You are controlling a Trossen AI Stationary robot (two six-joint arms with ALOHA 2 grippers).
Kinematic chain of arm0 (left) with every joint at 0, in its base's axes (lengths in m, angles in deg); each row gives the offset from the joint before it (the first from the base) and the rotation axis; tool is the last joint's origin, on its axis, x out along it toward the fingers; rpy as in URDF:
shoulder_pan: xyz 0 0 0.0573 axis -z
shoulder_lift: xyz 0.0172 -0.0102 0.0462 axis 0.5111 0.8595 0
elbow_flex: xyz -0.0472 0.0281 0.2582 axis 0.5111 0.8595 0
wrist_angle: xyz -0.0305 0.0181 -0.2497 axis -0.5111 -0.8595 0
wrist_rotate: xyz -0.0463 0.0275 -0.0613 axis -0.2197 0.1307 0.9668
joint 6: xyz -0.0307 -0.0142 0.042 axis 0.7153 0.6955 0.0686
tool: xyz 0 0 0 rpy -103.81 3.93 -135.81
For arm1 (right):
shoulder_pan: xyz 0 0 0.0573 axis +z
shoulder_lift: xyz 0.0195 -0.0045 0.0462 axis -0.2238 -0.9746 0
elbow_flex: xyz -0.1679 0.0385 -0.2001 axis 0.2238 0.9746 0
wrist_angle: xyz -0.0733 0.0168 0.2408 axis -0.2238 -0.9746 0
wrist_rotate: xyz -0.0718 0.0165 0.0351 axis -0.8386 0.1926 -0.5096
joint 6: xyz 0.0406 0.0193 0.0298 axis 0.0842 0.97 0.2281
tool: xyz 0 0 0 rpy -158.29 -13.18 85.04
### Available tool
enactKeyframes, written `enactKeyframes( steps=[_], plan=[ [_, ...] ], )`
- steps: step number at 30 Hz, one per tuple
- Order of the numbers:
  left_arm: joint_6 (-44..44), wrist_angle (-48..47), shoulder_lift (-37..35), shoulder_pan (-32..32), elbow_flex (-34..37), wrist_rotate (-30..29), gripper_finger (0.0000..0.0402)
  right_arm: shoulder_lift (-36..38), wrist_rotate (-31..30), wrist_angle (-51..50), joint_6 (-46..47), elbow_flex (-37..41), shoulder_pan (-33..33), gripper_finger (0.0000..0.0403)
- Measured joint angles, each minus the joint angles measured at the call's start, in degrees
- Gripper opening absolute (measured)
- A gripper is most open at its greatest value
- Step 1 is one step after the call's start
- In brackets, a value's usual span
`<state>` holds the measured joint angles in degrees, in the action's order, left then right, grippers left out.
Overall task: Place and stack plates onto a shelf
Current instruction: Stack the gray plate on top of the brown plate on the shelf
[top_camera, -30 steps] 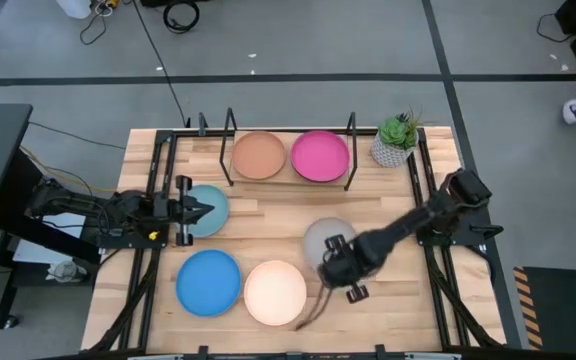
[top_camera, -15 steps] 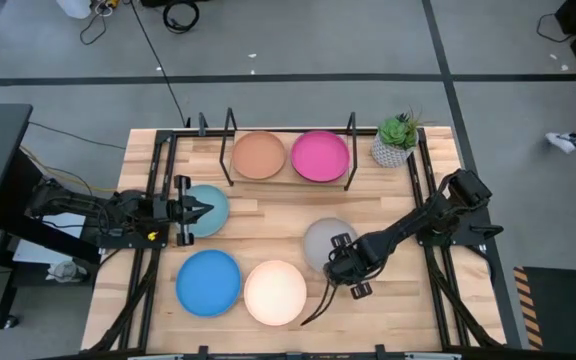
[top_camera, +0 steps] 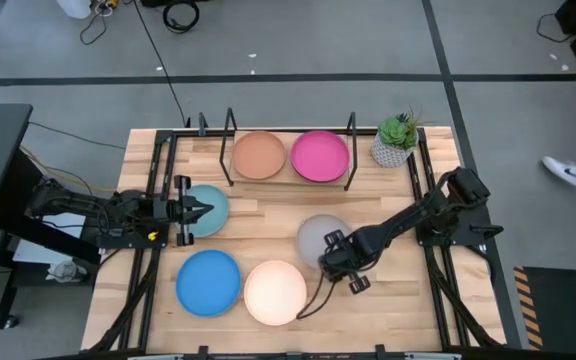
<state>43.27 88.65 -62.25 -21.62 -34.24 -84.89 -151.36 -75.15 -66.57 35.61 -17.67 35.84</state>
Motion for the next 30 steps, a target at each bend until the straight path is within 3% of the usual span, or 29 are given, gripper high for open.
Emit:
enactKeyframes(
  steps=[9, 20, 24, 30],
  plan=[
    [4.45, 0.36, -0.01, -0.01, 0.0, 0.02, 0.0016, 0.0, -1.71, -6.74, -7.89, -12.61, -3.43, 0.0012],
    [15.72, 1.13, -0.02, 0.01, 0.0, 0.02, 0.0016, 0.0, -8.41, 1.93, -30.55, -21.65, -9.81, 0.002],
    [21.04, -0.07, -0.02, 0.09, -0.01, 0.02, 0.0016, 0.0, -8.33, 4.05, -33.29, -21.65, -15.27, 0.0017],
    [25.95, -2.93, 0.0, 0.12, 0.0, 1.3, 0.0016, 0.0, -1.65, 3.89, -35.15, -21.65, -23.9, 0.0016]
  ],
)
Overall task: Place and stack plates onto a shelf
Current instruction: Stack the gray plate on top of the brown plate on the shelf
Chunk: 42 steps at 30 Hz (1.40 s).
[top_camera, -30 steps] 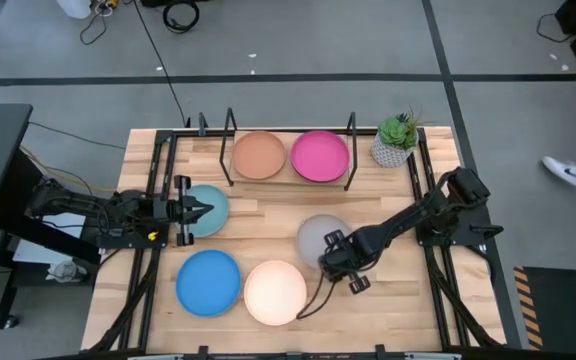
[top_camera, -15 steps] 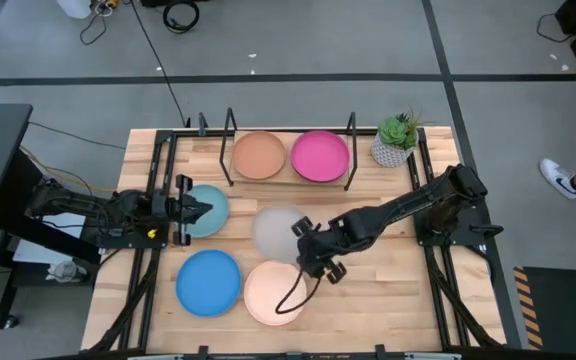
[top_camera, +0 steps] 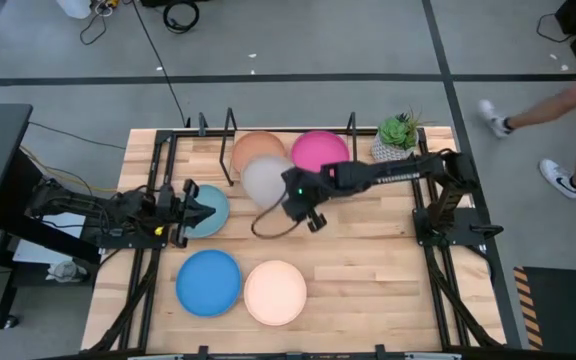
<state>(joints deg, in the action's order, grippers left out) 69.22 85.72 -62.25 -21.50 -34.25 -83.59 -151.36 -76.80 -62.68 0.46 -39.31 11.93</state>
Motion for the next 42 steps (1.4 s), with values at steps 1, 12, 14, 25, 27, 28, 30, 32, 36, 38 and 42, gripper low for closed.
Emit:
enactKeyframes(
  steps=[1, 12, 14, 25, 27, 28, 30, 32, 36, 38, 42],
  plan=[
    [0.52, -0.38, 0.0, 0.0, 0.01, 0.3, 0.0016, 0.0, 0.15, 0.02, -1.15, 0.0, -0.94, 0.0016],
    [4.03, -1.6, 0.04, 0.0, 0.0, 0.49, 0.0016, 0.0, 3.32, 5.67, -8.96, 0.0, -6.35, 0.0015],
    [4.0, -1.69, 0.04, 0.0, -0.01, 0.47, 0.0016, 0.0, 3.16, 6.37, -11.41, 0.0, -6.8, 0.0014],
    [0.99, -1.2, 0.0, 0.0, 0.0, 0.45, 0.0016, -0.68, 12.06, 12.01, -11.63, 0.0, -14.19, 0.0014],
    [-2.74, -1.13, 0.0, 0.0, 0.0, 0.46, 0.0016, -0.68, 11.56, 10.1, -11.64, 0.0, -14.67, 0.0014],
    [-3.98, -0.97, 0.0, 0.0, 0.0, 0.45, 0.0016, -0.68, 11.36, 9.31, -11.95, 0.0, -14.88, 0.0014],
    [-5.02, 1.82, 0.04, 0.0, 0.01, 0.47, 0.0016, -0.66, 10.91, 6.54, -12.73, 0.0, -15.21, 0.0014],
    [-5.02, 4.86, -0.04, -0.05, 0.01, 0.42, 0.0016, -0.68, 9.74, 2.94, -13.31, 0.0, -15.36, 0.0014],
    [-5.01, 12.93, -0.02, -0.07, 0.01, 0.42, 0.0016, -0.45, 6.08, 0.01, -16.62, 0.02, -15.22, 0.0014],
    [-5.88, 15.82, -0.01, -0.08, 0.01, 0.38, 0.0016, -0.11, 1.89, -0.89, -16.28, -0.87, -14.76, 0.0015],
    [-7.97, 20.52, -0.06, -0.11, -0.01, -7.53, 0.0016, 0.25, -1.71, -1.59, -12.23, -2.72, -14.01, 0.0015]
  ],
)
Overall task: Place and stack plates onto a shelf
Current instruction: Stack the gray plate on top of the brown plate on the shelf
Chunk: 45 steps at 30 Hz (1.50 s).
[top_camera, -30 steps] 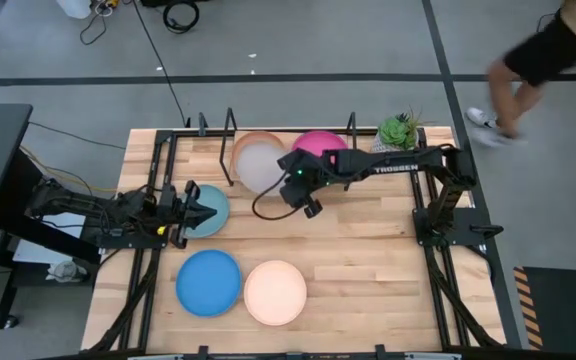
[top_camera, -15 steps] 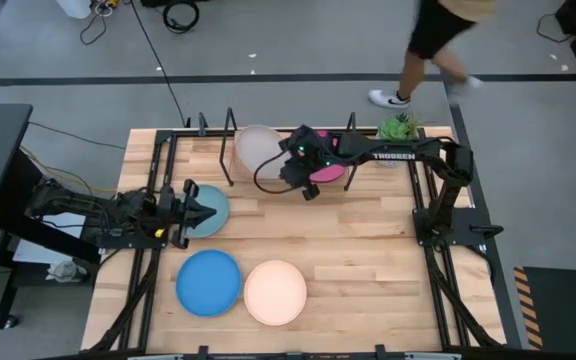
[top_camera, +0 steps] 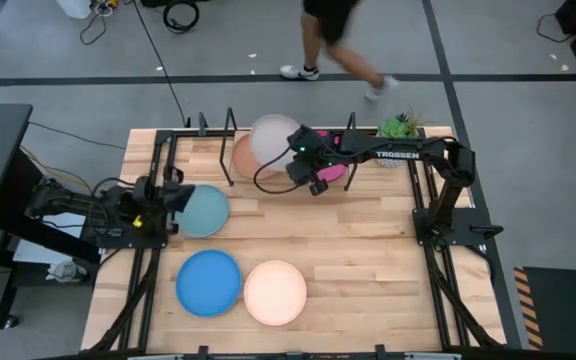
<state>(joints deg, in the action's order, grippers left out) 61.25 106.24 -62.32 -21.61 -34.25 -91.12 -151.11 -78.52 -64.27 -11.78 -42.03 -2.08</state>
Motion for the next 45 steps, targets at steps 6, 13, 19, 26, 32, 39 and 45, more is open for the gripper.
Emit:
enactKeyframes(
  steps=[6, 13, 19, 26, 32, 39, 45],
  plan=[
    [0.53, -0.42, 0.08, -0.05, -0.11, -13.96, 0.0016, 0.01, 1.61, 0.2, -2.42, -1.21, 1.31, 0.0016],
    [-8.83, -8.65, 2.4, -0.33, -7.59, -8.95, 0.0016, -0.01, 2.46, -4.84, -4.37, -3.43, 1.93, 0.0016],
    [-10.69, -38.72, 13.33, -0.33, -23.99, -10.36, 0.0017, -0.01, 7.13, -8.23, 0.22, -7.82, 1.89, 0.0016],
    [-21.58, -43.41, 30.41, -0.33, -30.86, -21.83, 0.0072, -0.01, 16.59, -13.37, 4.36, -10.64, 1.66, 0.0016],
    [-32.3, -43.25, 42.19, -0.28, -34.33, -29.06, 0.0177, -0.01, 19.57, -16.79, 8.37, -10.96, 0.16, 0.0016],
    [-39.05, -43.22, 54.49, -1.27, -39.91, -29.81, 0.0241, -0.01, 22.43, -17.88, 9.91, -10.96, -0.45, 0.0016],
    [-41.49, -44.18, 62.0, -3.34, -46.12, -31.37, 0.0234, -0.01, 23.1, -20.42, 9.52, -10.96, 0.89, 0.0016]
  ],
)
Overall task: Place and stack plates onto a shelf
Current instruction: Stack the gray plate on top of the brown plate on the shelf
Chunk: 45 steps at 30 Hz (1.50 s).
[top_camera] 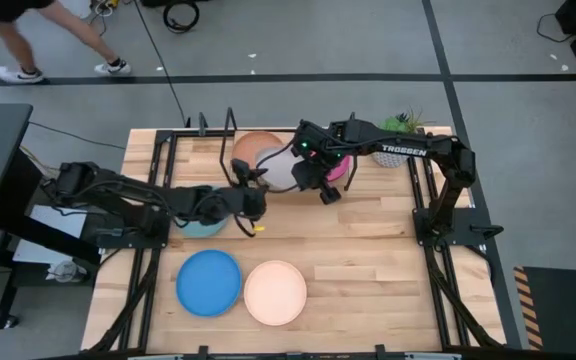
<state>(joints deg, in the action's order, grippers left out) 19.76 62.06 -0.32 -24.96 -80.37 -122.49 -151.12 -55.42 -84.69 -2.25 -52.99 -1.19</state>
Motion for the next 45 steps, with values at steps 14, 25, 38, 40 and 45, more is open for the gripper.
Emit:
enactKeyframes(
  steps=[14, 25, 38, 40, 45],
  plan=[
    [1.16, -7.81, 4.93, 0.9, -4.9, 2.01, 0.0147, -0.04, -1.8, -0.12, -1.68, -0.02, 3.18, 0.0021],
    [4.48, -11.67, 4.93, 1.25, -4.88, 3.83, 0.0067, 0.21, -6.43, 2.17, 0.24, -0.34, 3.31, 0.0072],
    [20.41, -17.62, 4.82, -2.33, -4.88, 2.88, 0.006, 1.4, -22.64, 1.88, 8.46, -14.42, 3.2, 0.0159],
    [23.63, -17.65, 5.14, -3.42, -4.86, 2.72, 0.006, 1.66, -25.4, 3.64, 10.51, -15.37, 3.09, 0.0161],
    [26.91, -16.41, 7.87, -5.91, -4.88, 2.07, 0.006, 2.5, -31.06, 5.54, 12.04, -15.54, 3.13, 0.0158]
  ],
)
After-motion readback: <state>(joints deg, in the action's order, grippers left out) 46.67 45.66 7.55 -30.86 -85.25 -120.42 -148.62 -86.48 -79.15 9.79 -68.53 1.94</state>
